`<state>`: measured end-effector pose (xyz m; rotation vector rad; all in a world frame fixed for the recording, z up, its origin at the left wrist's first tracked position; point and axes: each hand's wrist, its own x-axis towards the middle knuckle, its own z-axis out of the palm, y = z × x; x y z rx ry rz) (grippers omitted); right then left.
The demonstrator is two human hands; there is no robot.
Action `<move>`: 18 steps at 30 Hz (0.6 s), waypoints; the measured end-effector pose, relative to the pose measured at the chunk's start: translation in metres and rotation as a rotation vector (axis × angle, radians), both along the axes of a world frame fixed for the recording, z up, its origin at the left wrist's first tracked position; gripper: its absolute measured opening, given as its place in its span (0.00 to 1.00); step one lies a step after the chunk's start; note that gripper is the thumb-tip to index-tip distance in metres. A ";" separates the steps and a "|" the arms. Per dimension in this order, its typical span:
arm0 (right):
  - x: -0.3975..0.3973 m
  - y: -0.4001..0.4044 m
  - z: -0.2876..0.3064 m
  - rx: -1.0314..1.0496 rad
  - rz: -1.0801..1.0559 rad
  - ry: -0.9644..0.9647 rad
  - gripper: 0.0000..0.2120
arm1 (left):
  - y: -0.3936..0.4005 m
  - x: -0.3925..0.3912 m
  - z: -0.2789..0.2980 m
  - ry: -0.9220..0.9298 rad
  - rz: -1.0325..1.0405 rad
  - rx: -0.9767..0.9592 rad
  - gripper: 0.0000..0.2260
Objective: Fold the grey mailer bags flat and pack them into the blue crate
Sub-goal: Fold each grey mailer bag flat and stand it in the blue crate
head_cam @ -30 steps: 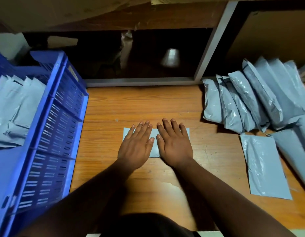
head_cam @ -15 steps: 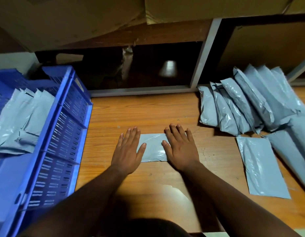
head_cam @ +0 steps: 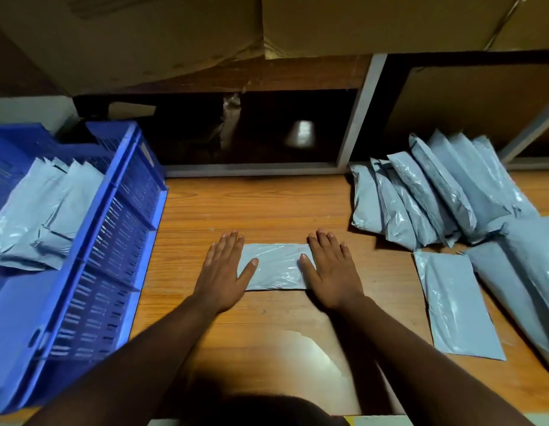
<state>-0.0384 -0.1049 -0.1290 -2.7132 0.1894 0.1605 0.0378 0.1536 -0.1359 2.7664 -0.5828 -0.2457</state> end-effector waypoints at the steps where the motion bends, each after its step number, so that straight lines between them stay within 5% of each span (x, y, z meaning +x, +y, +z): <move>1: 0.002 -0.001 0.005 0.009 -0.003 0.003 0.34 | -0.001 0.000 0.004 -0.002 -0.002 -0.014 0.38; 5: 0.016 0.016 0.023 -0.077 0.055 -0.125 0.33 | -0.024 -0.003 0.014 -0.174 -0.083 0.056 0.31; 18: 0.022 0.050 -0.007 -0.175 0.167 -0.053 0.27 | -0.052 -0.011 -0.005 -0.134 -0.127 0.198 0.29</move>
